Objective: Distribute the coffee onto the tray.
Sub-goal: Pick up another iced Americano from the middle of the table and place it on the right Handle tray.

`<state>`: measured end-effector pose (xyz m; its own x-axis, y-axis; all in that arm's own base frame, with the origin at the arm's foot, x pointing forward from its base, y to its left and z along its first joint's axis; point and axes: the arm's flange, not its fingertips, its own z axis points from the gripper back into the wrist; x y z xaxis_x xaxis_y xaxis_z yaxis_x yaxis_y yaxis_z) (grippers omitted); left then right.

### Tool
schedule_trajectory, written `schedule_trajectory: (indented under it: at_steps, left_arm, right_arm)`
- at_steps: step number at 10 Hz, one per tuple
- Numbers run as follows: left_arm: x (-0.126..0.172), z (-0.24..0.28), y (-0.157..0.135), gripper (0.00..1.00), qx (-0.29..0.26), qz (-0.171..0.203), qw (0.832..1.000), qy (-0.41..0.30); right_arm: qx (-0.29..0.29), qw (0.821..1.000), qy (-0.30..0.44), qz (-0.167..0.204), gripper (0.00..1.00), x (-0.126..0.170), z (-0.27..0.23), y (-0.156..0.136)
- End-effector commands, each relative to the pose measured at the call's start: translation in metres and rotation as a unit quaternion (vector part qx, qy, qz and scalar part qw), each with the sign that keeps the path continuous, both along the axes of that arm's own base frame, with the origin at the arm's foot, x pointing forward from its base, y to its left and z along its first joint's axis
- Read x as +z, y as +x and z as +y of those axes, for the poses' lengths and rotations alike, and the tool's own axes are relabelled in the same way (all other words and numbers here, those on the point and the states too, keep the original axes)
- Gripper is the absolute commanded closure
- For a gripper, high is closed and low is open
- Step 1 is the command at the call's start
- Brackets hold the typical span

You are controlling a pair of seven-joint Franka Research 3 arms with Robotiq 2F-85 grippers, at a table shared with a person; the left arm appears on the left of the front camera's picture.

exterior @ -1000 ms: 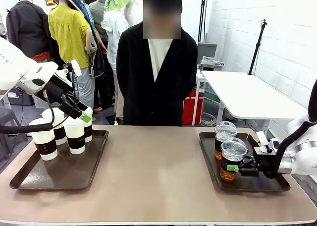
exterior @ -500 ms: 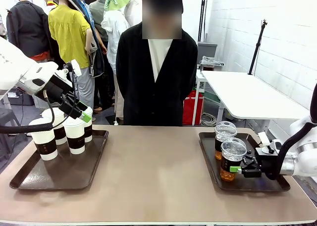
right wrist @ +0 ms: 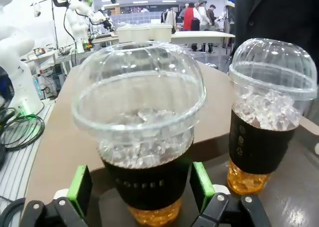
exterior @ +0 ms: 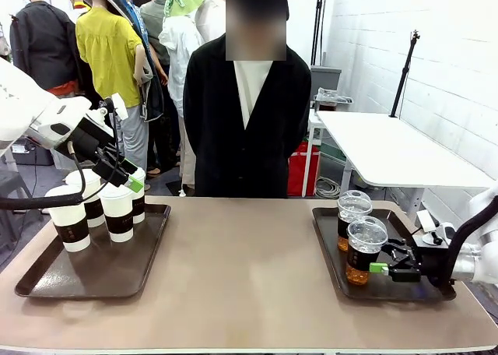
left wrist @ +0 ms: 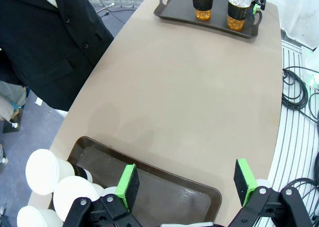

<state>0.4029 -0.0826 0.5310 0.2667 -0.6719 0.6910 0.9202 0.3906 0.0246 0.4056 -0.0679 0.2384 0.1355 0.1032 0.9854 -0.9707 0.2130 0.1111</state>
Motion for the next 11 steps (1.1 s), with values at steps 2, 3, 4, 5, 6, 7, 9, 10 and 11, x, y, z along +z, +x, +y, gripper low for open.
schedule_trajectory:
  at_steps: [2,3,4,5,6,7,9,10,11]
  left_arm:
    - [-0.002,0.002,0.002,0.00,-0.011,-0.005,1.000,-0.011]
    - [-0.002,0.002,0.002,0.00,-0.011,-0.005,1.000,-0.011]
    - [-0.002,0.002,0.002,0.00,-0.011,-0.005,1.000,-0.011]
    - [-0.002,0.002,0.002,0.00,-0.011,-0.005,1.000,-0.011]
    - [-0.002,0.002,0.002,0.00,-0.011,-0.005,1.000,-0.011]
    - [-0.002,0.002,0.002,0.00,-0.011,-0.005,1.000,-0.011]
    - [-0.002,0.002,0.002,0.00,-0.011,-0.005,1.000,-0.011]
    - [-0.002,0.002,0.002,0.00,-0.011,-0.005,1.000,-0.011]
    - [-0.002,0.002,0.002,0.00,-0.011,-0.005,1.000,-0.011]
  right_arm:
    - [-0.013,1.000,0.002,0.018,0.00,0.005,-0.011,-0.022]
    - [-0.017,1.000,0.001,0.025,0.00,0.006,-0.017,-0.032]
    - [-0.023,0.999,0.002,0.025,0.00,0.006,-0.024,-0.029]
    - [-0.036,0.999,0.005,0.023,0.00,0.002,-0.022,-0.028]
    - [-0.020,1.000,-0.001,0.013,0.00,-0.002,-0.019,-0.024]
    - [-0.020,1.000,-0.001,0.013,0.00,-0.002,-0.019,-0.024]
    - [-0.020,1.000,-0.001,0.013,0.00,-0.002,-0.019,-0.024]
    - [-0.020,1.000,-0.001,0.013,0.00,-0.002,-0.019,-0.024]
    - [-0.020,1.000,-0.001,0.013,0.00,-0.002,-0.019,-0.024]
